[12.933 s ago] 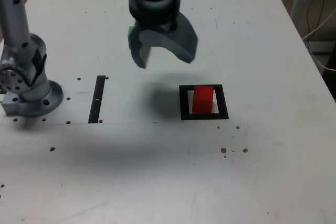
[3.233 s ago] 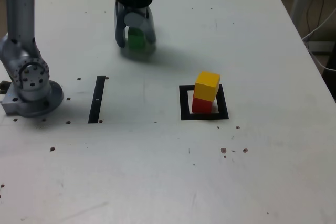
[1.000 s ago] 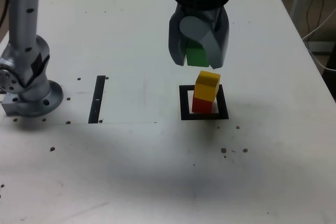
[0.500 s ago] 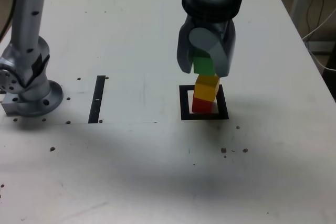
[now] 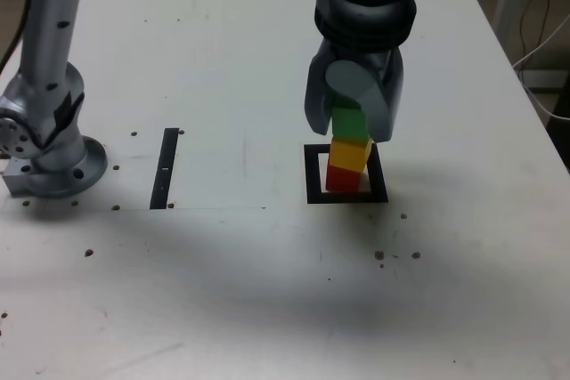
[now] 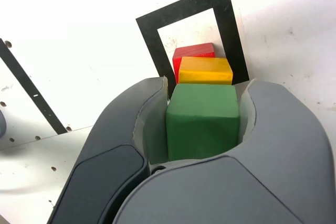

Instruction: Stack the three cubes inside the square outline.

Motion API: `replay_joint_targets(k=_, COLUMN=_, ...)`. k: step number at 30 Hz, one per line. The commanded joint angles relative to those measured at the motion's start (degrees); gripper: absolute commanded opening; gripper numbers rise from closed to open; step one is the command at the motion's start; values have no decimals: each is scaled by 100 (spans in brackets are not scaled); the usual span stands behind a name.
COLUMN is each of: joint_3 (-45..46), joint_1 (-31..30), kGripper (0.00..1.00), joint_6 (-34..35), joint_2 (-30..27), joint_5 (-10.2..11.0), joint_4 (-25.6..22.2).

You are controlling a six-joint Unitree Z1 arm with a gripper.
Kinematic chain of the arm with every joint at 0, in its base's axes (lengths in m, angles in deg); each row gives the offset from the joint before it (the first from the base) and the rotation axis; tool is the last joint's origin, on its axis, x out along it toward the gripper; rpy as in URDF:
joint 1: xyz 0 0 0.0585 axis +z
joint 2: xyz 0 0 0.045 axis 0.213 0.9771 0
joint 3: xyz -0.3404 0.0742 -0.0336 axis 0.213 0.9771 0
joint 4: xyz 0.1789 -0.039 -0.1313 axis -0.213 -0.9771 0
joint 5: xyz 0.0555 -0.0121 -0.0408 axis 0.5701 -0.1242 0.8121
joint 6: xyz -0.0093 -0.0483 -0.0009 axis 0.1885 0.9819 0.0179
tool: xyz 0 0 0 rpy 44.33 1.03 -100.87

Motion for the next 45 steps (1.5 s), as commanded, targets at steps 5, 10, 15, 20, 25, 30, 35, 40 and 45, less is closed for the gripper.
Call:
replay_joint_targets(k=5, joint_3=47, joint_1=3, kGripper=32, joint_6=-16, joint_2=86, joint_5=-26, joint_4=63)
replay_joint_targets(k=10, joint_3=129, joint_1=45, kGripper=59, joint_6=-49, joint_2=68, joint_5=-78, joint_4=75)
replay_joint_targets(k=15, joint_3=113, joint_1=58, kGripper=77, joint_6=-146, joint_2=56, joint_5=-126, joint_4=79)
replay_joint_targets(k=20, joint_3=116, joint_1=58, kGripper=86, joint_6=-173, joint_2=38, joint_5=-130, joint_4=78)
replay_joint_targets(k=25, joint_3=134, joint_1=58, kGripper=97, joint_6=-173, joint_2=-25, joint_5=-136, joint_4=82)
replay_joint_targets(k=30, joint_3=200, joint_1=58, kGripper=99, joint_6=-136, joint_2=-263, joint_5=-113, joint_4=80)
replay_joint_targets(k=35, joint_3=315, joint_1=58, kGripper=99, joint_6=-113, joint_2=-589, joint_5=-111, joint_4=63)
replay_joint_targets(k=40, joint_3=486, joint_1=58, kGripper=99, joint_6=-113, joint_2=-1038, joint_5=-137, joint_4=-55)
replay_joint_targets(k=45, joint_3=890, joint_1=68, kGripper=99, joint_6=-90, joint_2=-1496, joint_5=-41, joint_4=-237)
